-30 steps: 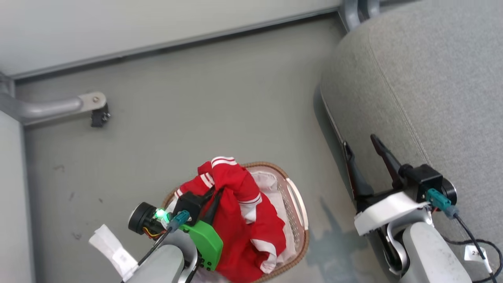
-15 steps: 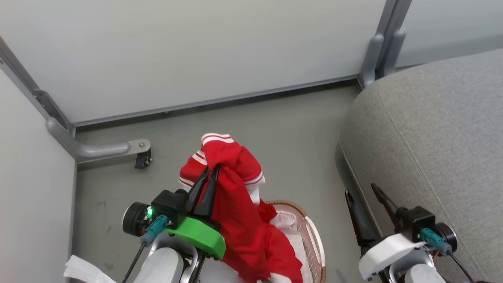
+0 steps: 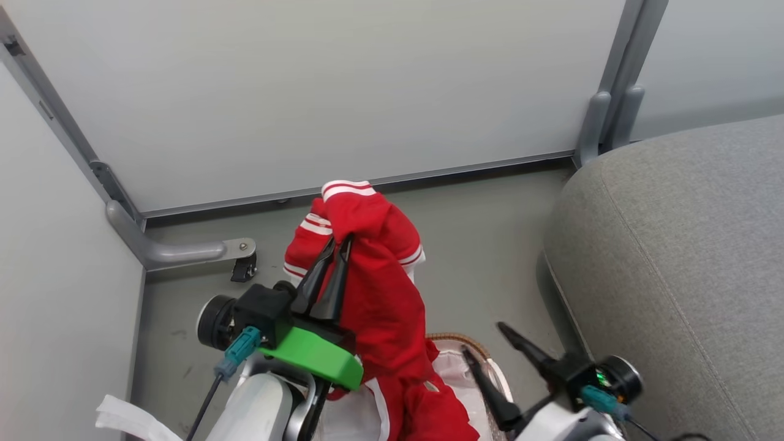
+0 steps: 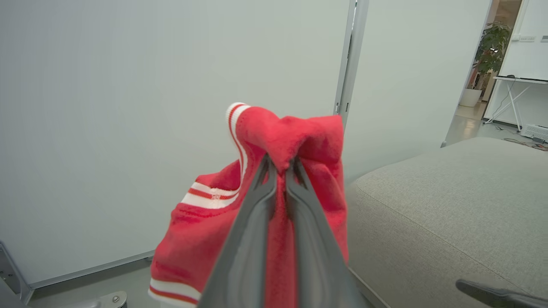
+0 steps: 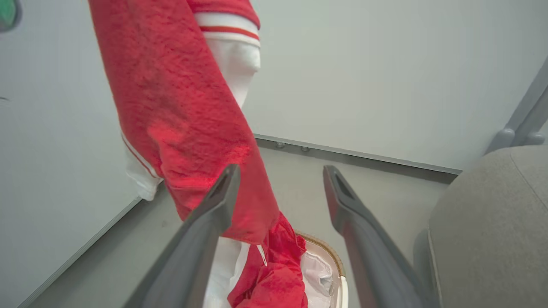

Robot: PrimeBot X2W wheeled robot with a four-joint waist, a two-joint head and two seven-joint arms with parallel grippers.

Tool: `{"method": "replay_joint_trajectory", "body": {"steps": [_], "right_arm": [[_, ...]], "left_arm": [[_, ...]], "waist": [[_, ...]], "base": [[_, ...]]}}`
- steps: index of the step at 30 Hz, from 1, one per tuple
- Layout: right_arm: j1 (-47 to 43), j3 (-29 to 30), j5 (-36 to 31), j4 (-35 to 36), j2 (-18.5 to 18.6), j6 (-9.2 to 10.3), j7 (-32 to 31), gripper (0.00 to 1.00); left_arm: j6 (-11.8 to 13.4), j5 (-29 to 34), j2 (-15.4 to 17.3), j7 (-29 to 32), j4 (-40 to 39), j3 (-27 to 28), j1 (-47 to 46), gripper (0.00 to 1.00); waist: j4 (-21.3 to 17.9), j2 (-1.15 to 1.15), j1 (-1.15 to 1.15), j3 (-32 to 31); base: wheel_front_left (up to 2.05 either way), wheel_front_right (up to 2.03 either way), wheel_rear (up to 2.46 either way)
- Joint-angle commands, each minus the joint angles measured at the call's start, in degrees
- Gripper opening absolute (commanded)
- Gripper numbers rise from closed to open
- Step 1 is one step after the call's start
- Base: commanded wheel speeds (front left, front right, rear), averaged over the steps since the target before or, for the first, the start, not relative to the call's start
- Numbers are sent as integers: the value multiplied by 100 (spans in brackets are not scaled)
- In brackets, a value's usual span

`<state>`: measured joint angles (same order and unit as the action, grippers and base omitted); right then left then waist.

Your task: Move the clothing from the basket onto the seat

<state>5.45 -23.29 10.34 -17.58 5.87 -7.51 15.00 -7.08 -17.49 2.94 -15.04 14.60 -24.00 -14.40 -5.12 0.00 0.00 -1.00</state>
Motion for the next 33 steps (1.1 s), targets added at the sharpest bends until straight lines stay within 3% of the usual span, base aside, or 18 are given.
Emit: {"method": "replay_joint_trajectory", "body": {"steps": [1,8,16,17,19,32,33], "right_arm": [[219,-288,43,24,113,4,28,100],[1195,-1352,260,-195,171,4,28,100],[1921,-1692,248,-1265,-158,5,28,100],[1958,-1690,282,-1370,-188,4,27,80],[2008,-1732,314,-1591,-239,5,28,0],[1965,-1852,811,-1738,-283,4,28,0],[1963,-1859,833,-1728,-281,5,27,0]], "left_arm": [[-24,-40,4,-21,-55,-39,-111,0],[-32,-144,4,-21,-57,-295,-184,0],[-43,-294,4,-21,-83,-697,-317,0],[-44,-313,3,-21,-85,-741,-332,0],[-45,-388,5,-21,-87,-853,-345,0],[-9,-459,3,-22,-78,-900,-329,0],[5,-460,3,-21,-86,-875,-305,44]], "waist": [[51,0,0,30],[235,0,0,122],[551,0,0,138],[583,0,0,137],[642,0,0,139],[600,0,0,127],[575,0,0,126]], "base": [[0,0,0],[0,0,0],[0,0,0],[0,0,0],[0,0,0],[0,0,0],[0,0,0]]}}
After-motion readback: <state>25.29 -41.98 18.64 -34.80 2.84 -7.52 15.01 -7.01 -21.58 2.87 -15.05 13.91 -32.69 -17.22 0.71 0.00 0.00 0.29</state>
